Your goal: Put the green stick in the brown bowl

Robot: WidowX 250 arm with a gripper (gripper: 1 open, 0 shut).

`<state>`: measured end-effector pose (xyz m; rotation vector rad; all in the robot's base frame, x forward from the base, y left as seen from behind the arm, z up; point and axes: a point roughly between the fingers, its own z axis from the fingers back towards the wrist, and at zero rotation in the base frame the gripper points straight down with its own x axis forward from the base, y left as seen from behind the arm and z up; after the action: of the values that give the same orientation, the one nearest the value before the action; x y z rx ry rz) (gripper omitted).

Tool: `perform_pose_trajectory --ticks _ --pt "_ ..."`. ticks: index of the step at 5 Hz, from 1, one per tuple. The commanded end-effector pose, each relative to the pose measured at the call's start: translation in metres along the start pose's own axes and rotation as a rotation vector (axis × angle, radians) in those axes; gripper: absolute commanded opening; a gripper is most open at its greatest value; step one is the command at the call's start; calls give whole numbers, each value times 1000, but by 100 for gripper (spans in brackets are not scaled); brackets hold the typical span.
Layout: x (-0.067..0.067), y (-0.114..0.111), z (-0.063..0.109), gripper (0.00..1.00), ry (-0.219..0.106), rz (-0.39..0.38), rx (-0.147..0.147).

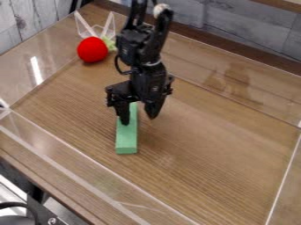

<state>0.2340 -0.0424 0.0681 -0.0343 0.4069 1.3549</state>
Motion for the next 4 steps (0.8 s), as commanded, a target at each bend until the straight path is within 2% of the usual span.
perform_pose_trajectory --ticks 1,3,4 --pt "-3 2 -5 0 -23 -74 8" --pt "2 7 -5 0 -5 -58 6" --pt "5 6 -13 0 4 -46 6"
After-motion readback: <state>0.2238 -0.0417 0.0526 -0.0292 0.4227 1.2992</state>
